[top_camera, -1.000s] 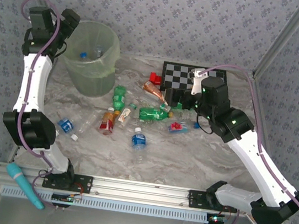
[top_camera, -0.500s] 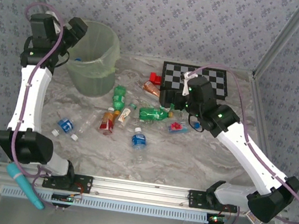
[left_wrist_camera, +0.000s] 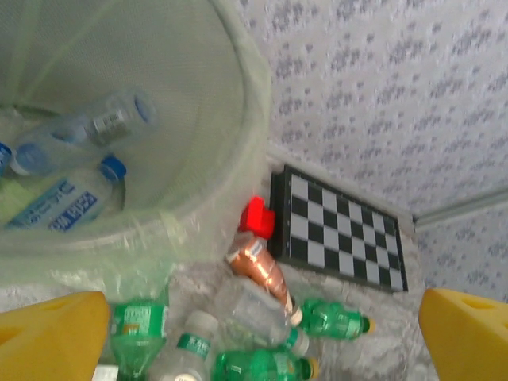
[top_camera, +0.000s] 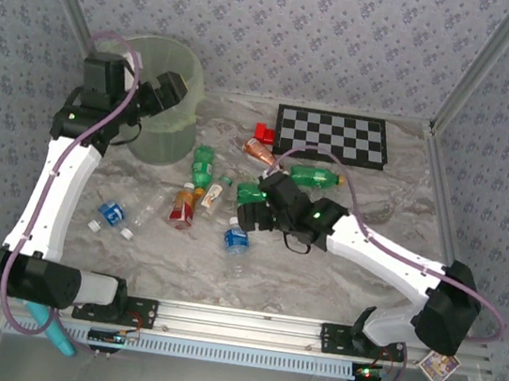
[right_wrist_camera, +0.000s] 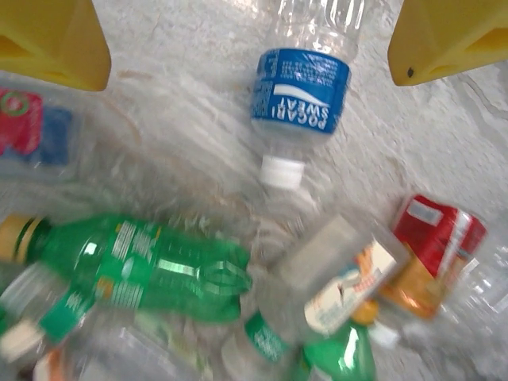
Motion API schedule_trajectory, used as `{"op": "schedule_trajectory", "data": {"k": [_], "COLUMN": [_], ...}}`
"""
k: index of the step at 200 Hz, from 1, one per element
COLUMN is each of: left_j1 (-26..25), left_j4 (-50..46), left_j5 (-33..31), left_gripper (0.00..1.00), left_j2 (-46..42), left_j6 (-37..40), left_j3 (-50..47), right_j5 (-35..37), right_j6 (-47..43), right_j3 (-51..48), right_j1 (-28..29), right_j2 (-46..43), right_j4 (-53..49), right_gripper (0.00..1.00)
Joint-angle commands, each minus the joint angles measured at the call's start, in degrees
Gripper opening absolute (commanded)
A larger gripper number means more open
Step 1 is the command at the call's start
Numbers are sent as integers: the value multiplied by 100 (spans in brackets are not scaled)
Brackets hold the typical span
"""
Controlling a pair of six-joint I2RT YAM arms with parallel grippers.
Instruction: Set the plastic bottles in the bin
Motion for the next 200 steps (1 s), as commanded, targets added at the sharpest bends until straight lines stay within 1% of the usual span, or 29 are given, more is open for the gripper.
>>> {"op": "schedule_trajectory", "data": {"k": [1,43,78,90,103,121,178,186,200], "left_j1": [-81,-166,-175,-176,-176,-175,-175,-177,-175], "left_j4": [-163,-184,-224,-235,-233,-390,-303,-304,-76], "left_j5": [-26,151,232,279,321,338,377,383,383], "left_gripper": [100,100,100,100,100,100,100,100,100], "left_j2": [-392,-697,-807,-808,-790,-775,-839,-877,-942], "left_j6": [230,184,243,271,289,299,233,215,140], "left_j3": [-250,-756,-923,-935,-923,-926,-1050,-1108,-1211], "right_j5": [-64,-222,-118,-122,-165,-155,-162,-143,-134], "right_j6": [477,983,1129,1175,1219,1256,1345,1319,1254], "right_j3": [-216,-357,-312,-294,-279,-278,-283,-259,-225], "right_j1": [177,588,916,964,1000,1085,1173,1179,1175], "right_j2": [210,856,1302,1440,1588,1741,2024,2023,2007], "right_j4": [252,529,555,572,567,552,502,512,492], "right_gripper": [90,87,85,84,81,80,75,72,64]}}
